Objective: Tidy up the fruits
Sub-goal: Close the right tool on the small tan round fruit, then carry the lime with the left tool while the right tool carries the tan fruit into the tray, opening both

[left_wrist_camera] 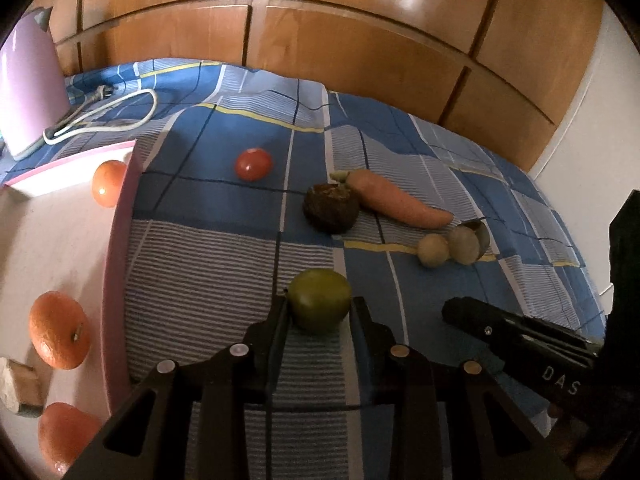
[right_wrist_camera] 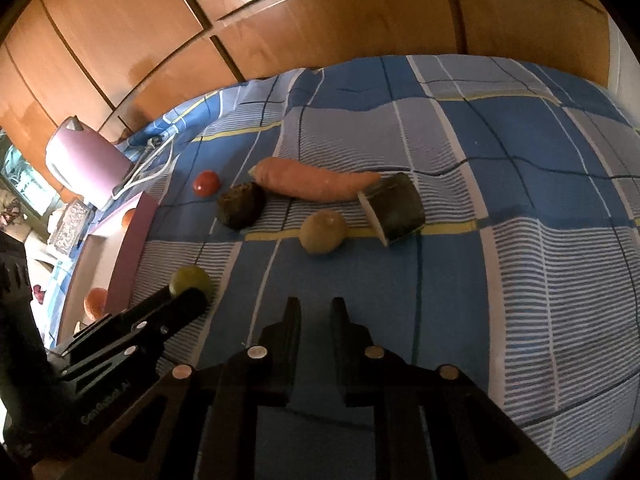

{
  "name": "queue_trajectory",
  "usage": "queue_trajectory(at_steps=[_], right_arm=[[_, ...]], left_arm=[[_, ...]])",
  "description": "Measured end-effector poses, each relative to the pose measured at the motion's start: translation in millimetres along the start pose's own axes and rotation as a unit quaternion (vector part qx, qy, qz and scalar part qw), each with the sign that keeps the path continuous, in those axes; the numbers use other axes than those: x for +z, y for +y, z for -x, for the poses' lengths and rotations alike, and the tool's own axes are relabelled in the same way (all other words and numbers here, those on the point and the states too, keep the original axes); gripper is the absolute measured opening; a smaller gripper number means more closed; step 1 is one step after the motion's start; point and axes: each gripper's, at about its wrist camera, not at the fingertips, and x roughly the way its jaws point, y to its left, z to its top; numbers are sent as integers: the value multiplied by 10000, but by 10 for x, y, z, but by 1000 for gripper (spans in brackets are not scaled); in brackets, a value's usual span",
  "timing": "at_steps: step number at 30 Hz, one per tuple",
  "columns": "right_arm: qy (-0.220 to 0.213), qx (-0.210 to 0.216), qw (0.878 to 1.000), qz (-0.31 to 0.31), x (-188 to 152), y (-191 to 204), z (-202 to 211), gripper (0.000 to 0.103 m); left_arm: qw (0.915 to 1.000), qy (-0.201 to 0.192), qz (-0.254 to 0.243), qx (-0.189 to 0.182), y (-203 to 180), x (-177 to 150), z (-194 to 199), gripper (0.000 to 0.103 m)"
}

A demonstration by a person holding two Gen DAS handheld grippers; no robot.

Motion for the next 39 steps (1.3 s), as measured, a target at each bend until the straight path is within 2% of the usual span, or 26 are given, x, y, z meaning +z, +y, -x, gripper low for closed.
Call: queue_trajectory(at_steps=[2, 3, 4, 5, 6, 13, 16, 17, 20, 33, 39], right_arm=[[-22, 25, 10000, 19, 23, 12, 13, 15], [-76, 19, 9999, 68, 36, 34, 28, 18], [-112, 23, 9999, 72, 56, 43, 27, 24], [-128, 64, 9999, 46, 74, 39, 18, 36], [-143, 117, 9998, 7, 94, 32, 4, 41], [-263, 88, 9996, -8, 240, 78, -103, 41], [-288, -67, 9996, 8, 308, 107, -181, 41], [-272, -112, 9996, 40, 321, 116, -206, 39], [-257, -350, 9989, 186, 320, 126, -268, 24], [-113, -170, 9986, 484, 74, 201, -28, 24], [-46, -243, 9983, 521, -64, 204, 74, 24]], left_arm=[[10000, 14, 20, 13, 7, 17, -13, 32], [10000, 16, 30, 17, 6, 20, -17, 32], [10000, 16, 39, 19, 9, 23, -20, 32], [10000, 8, 50, 24, 11, 23, -24, 32], [10000, 14, 71, 18, 16, 21, -26, 32], [9999, -30, 121, -56, 47, 3, -26, 32], [9999, -49, 110, -33, 34, -2, -30, 32], [9999, -51, 119, -35, 37, 0, -31, 32], [9999, -63, 88, -5, 24, -3, -36, 32], [9999, 73, 108, 28, 20, -91, 61, 31], [9999, 120, 72, 29, 3, -188, 172, 31]])
